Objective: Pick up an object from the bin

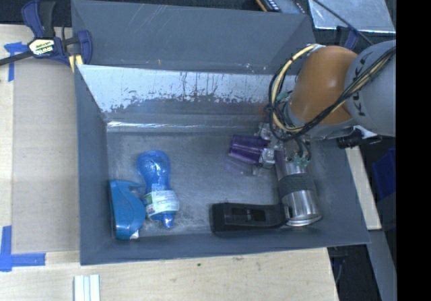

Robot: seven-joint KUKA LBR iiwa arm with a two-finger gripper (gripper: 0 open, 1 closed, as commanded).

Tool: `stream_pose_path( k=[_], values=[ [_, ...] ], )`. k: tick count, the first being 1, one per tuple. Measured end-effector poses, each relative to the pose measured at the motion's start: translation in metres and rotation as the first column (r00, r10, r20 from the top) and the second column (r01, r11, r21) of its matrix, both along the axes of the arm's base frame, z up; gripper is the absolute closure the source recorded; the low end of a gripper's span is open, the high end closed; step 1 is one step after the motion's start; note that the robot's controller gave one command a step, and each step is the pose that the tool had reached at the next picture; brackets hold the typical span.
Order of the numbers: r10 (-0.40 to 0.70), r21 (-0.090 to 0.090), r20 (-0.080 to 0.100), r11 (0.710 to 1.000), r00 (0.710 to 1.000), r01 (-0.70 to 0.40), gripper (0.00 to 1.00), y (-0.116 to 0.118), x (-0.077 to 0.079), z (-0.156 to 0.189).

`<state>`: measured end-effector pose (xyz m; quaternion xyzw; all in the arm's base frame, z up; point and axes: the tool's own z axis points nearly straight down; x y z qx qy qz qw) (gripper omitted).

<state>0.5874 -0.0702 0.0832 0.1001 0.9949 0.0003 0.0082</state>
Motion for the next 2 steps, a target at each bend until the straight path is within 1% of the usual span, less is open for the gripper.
stream_pose_path(
  k=[1, 2],
  values=[
    [-0.001, 0.000, 0.000, 1.000, 1.000, 0.001, 1.00, -0.004, 0.006, 0.096],
    [-0.003, -0.001, 0.006, 1.000, 1.000, 0.003, 1.00, -0.006, 0.008, 0.141]
  ],
)
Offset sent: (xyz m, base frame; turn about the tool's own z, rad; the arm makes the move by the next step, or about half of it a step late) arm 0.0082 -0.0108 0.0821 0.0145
